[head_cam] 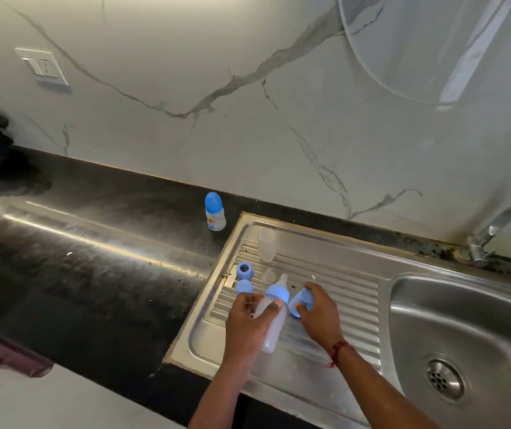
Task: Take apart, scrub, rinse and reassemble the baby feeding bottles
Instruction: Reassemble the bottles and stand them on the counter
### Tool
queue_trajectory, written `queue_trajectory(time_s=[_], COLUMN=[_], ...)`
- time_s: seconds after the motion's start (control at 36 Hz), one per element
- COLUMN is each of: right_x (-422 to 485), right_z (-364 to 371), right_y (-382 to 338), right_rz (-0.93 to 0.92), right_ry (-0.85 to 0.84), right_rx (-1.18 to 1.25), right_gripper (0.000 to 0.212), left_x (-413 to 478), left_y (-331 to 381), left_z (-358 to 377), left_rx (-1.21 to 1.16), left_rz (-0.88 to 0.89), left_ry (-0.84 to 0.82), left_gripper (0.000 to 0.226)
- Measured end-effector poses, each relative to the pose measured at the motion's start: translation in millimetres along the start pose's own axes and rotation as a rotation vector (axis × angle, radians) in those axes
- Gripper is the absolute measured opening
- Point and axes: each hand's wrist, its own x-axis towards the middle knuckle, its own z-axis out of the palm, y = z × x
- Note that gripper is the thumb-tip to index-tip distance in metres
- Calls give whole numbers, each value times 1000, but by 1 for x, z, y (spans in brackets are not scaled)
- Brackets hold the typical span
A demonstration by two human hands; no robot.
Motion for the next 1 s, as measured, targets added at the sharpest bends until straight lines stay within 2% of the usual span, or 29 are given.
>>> queue_trajectory(time_s=[0.11,0.25,0.39,0.5,0.61,0.69,1.0], right_x=[-3,-7,-14,-19,-27,-29,-23], right_z=[-11,-40,-71,-91,-106,-114,-120], right_y=[-1,-4,0,2,7,9,7], right_rz=[143,259,324,343,326,287,281], right_ry=[96,130,169,182,158,137,96], right_rx=[305,686,855,882,849,812,826], right_gripper=[44,17,26,16,18,21,20], left_x=[5,9,7,6,4,6,5], left_y=[-1,4,7,9,11,13,19], left_z=[0,11,26,42,62,74,93], left_rx=[24,80,185,267,297,295,281], left_rz=[-3,-8,33,104,154,178,225], left_ry=[-8,-29,-128,-232,-313,-321,-309], left_gripper=[32,27,23,26,37,45,41])
